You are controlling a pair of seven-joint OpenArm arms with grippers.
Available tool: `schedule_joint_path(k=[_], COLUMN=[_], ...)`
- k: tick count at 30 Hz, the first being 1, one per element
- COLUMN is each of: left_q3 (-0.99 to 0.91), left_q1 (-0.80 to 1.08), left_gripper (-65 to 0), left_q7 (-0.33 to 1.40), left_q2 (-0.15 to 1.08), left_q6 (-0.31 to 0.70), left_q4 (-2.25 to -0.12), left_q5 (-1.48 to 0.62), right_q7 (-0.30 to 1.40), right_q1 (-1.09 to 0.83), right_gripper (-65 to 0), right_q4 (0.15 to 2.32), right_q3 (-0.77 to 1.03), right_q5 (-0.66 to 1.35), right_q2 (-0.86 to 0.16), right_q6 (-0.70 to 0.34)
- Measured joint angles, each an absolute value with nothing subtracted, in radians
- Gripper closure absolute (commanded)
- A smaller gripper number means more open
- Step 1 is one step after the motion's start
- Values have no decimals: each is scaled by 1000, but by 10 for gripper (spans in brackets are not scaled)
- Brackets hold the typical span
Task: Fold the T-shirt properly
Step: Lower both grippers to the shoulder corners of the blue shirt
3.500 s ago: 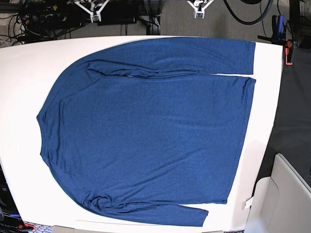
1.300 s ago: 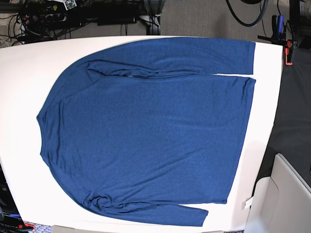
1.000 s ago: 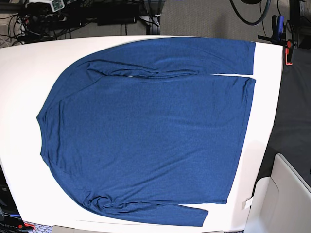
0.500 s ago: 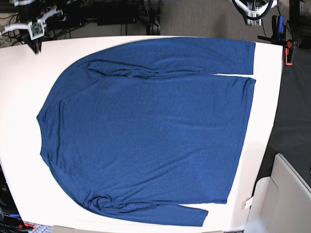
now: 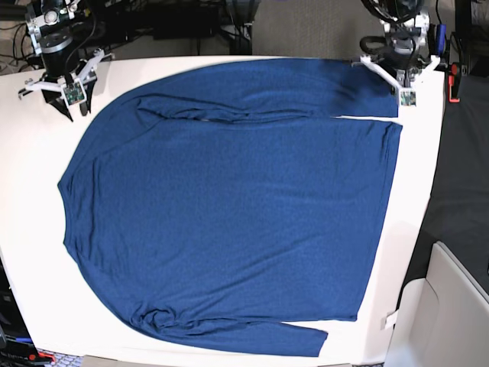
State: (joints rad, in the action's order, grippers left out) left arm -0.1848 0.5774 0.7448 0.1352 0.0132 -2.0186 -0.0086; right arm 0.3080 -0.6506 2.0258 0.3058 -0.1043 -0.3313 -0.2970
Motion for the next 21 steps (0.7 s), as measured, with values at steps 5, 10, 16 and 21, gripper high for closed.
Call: schedule_joint_path(k=[5,10,16,21], left_q3=[-184,-184,-184,-186], left_q1=[562,570,567,564], left_gripper=[-184,-326,-345,-346], left_q7=[757,754,756,741], left_q2=[133,131,131,137], left_q6=[11,15,15,15], left_q4=[-2019,-2018,-1969,-1922], left_q5=[-10,-10,-10,-126], right_q7=[304,304,304,304], right_q1=[-629,-625,-626,-629], right_gripper=[-186,-187,-187,-186], right_q4=[2026,2026,2026,2026], right_q3=[307,312,313,313], right_q5=[-105,-105,-105,-105], right_q2=[-334,-334,-334,-334], right_q6=[-293,-292,-292,-293])
